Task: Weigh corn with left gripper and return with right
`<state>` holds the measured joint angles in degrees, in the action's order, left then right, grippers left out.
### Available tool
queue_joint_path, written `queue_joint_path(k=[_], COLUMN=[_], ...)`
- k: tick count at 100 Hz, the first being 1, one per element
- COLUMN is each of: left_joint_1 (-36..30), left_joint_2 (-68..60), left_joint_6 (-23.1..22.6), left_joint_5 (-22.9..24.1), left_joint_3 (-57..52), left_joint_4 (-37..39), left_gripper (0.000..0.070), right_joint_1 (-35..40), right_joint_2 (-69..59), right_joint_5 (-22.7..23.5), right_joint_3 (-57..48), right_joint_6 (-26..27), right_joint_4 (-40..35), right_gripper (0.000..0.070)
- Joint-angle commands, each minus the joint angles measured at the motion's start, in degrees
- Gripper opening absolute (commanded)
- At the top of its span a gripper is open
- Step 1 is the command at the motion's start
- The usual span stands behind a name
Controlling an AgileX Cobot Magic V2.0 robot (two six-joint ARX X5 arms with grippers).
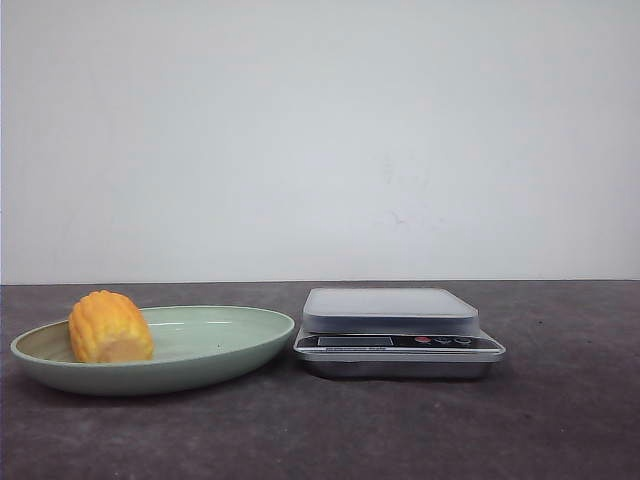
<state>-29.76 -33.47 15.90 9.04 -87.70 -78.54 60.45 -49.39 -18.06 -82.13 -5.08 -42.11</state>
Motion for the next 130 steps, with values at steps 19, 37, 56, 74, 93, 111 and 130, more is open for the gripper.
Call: queue_joint_path(k=[19, 37, 56, 74, 93, 111, 130], left_joint_1=[-0.26, -0.26, -0.26, -0.26, -0.26, -0.26, -0.26], left_joint_2=[-0.46, -0.48, -0.46, -0.48, -0.48, -0.46, -0.46], left_joint_6=[0.2, 0.2, 0.2, 0.2, 0.2, 0.2, 0.2], left_joint_5=[0.17, 0.17, 0.17, 0.17, 0.17, 0.17, 0.17], left_joint_3=[-1.01, -1.01, -1.01, -1.01, -1.01, -1.01, -1.01], left_joint_4=[0.5, 0.5, 0.5, 0.5, 0.5, 0.5, 0.5], left_gripper=[0.0012, 0.0012, 0.0012, 0.0012, 0.0012, 0.0012, 0.0012], right_joint_1=[0.76, 0.57, -2.08, -10.51, -22.38, -34.91, -47.04], right_joint_2=[-0.22, -0.26, 1.31, 7.91, 18.69, 28.7, 38.03], right_joint_5=[0.02, -0.2, 0.04, 0.0, 6.86, 23.17, 31.71], right_joint_3=[-0.7, -0.46, 0.15, 9.35, 34.8, 58.75, 70.25], right_joint_6=[0.76, 0.74, 3.5, 2.43, 4.98, 12.37, 12.37], right_joint_4=[0.52, 1.01, 0.68, 0.55, 21.77, 43.1, 43.23], right_gripper=[0.0006, 0.0006, 0.0007, 0.0006, 0.0006, 0.0006, 0.0006])
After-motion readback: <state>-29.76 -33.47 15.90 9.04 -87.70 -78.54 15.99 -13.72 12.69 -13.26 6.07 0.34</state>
